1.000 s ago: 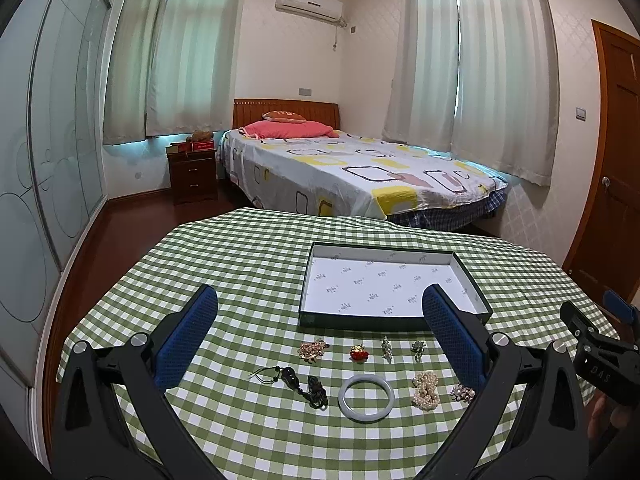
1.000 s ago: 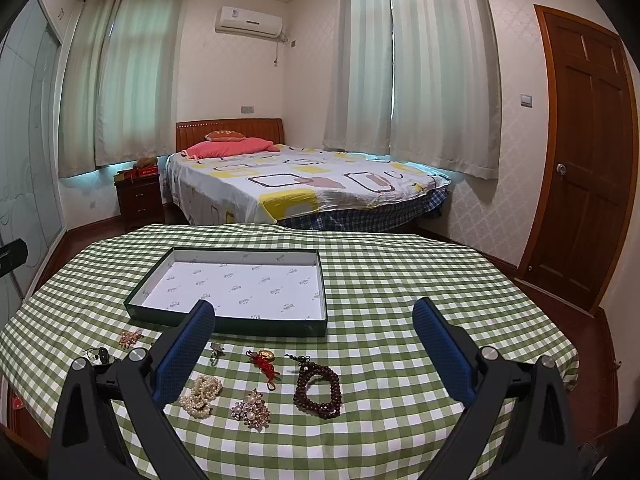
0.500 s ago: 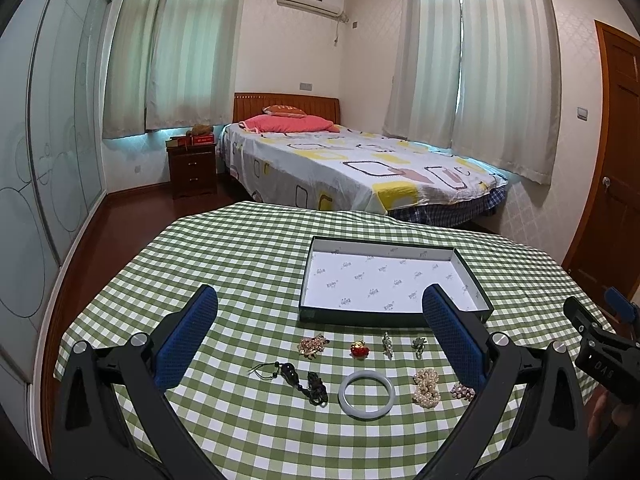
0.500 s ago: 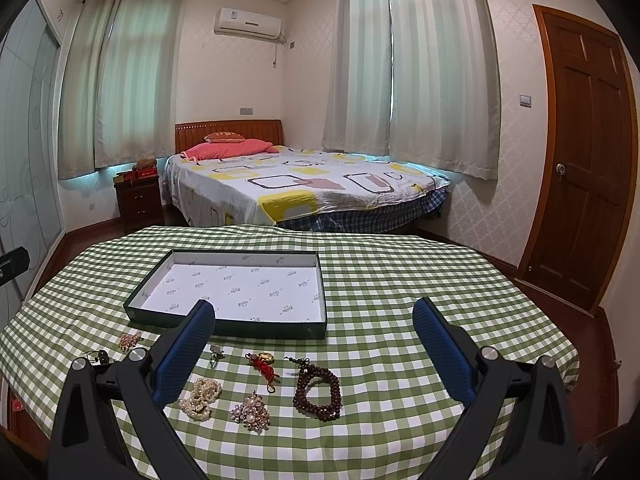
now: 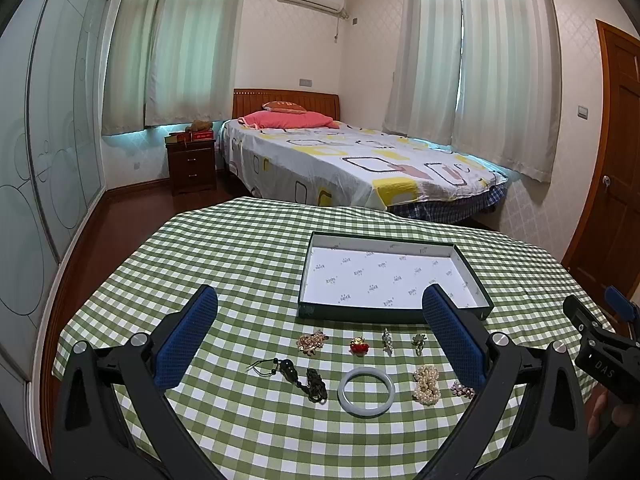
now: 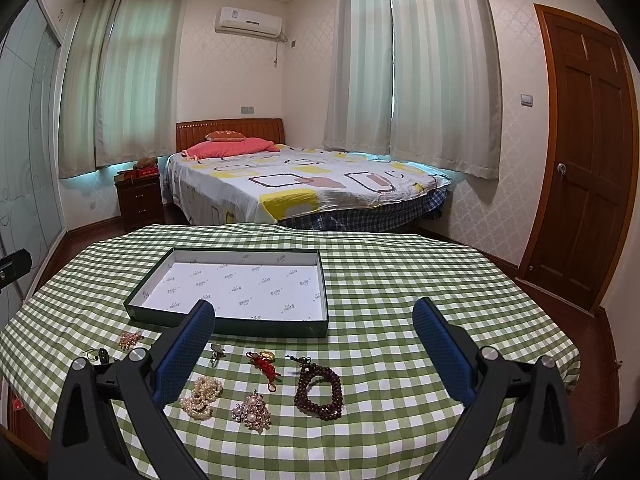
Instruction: Organize jewelry
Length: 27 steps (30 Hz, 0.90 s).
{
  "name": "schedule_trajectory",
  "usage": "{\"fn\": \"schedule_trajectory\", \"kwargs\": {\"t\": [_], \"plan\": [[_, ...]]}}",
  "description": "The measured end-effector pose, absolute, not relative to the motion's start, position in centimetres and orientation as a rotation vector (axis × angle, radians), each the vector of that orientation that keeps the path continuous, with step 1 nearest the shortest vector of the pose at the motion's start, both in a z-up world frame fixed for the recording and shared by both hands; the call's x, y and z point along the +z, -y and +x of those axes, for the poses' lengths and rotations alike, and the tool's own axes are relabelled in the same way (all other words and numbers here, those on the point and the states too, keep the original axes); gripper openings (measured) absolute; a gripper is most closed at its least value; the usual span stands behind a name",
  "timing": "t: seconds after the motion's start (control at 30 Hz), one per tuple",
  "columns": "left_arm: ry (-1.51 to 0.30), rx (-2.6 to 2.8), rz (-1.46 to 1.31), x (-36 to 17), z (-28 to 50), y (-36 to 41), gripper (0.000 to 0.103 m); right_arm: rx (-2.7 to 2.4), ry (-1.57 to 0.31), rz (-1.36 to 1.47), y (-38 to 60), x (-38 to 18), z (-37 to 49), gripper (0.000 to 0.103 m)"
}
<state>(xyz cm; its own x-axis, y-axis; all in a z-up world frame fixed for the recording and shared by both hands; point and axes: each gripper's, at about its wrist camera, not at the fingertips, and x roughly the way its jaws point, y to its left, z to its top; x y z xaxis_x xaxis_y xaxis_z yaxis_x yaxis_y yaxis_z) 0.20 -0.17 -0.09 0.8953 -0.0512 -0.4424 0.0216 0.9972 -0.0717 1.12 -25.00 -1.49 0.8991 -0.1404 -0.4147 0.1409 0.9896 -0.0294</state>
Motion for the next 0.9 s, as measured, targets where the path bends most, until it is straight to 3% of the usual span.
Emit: {"fn": "schedule_trajectory", "kwargs": {"t": [0.9], "plan": [[-0.477,-0.043,-0.066,-0.74,0.23,0.34,0.1,-0.145,-0.429,0.003,24.91,-1.82,0.99,0.097]]}}
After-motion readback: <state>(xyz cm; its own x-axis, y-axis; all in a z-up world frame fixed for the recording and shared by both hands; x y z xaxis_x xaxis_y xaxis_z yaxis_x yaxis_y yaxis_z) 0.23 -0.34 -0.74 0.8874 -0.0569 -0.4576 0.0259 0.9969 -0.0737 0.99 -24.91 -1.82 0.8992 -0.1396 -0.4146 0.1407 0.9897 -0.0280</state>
